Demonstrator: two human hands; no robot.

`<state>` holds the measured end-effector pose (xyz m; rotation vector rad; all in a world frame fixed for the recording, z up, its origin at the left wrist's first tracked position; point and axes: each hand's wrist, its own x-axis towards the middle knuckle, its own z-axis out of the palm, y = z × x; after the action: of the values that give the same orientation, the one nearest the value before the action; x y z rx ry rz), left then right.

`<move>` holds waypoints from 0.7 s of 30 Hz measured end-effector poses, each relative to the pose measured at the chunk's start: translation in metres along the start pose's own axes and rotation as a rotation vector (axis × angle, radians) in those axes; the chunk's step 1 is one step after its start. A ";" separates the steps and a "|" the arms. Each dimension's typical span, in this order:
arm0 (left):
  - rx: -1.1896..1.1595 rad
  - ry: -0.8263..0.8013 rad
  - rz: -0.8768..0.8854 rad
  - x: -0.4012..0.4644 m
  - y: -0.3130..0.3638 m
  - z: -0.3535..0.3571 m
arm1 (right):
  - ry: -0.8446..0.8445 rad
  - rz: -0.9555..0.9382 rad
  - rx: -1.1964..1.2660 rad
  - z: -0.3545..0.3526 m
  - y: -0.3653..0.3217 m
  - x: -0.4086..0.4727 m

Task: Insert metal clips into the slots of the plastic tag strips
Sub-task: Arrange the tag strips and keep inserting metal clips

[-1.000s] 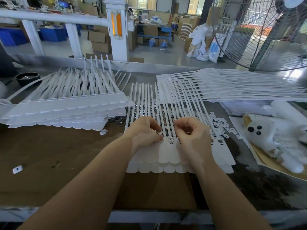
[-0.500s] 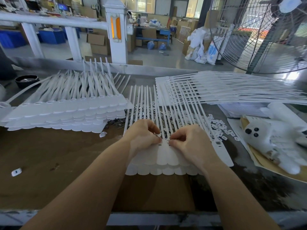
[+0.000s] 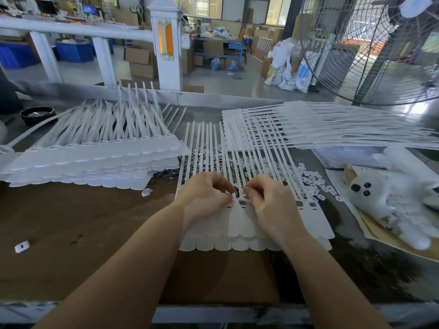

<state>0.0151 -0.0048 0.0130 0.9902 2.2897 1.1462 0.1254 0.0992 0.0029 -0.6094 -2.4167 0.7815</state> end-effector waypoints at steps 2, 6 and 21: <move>-0.060 0.019 0.026 -0.001 -0.001 0.001 | 0.040 -0.021 0.048 0.000 0.001 -0.001; -0.099 0.047 0.068 -0.002 -0.005 0.005 | 0.052 -0.046 0.146 0.002 0.002 -0.003; 0.092 0.169 0.131 -0.005 -0.008 0.011 | 0.025 -0.131 0.169 0.001 0.008 -0.002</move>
<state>0.0222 -0.0060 0.0004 1.1310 2.4608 1.2296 0.1284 0.1035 -0.0035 -0.3890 -2.3116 0.9049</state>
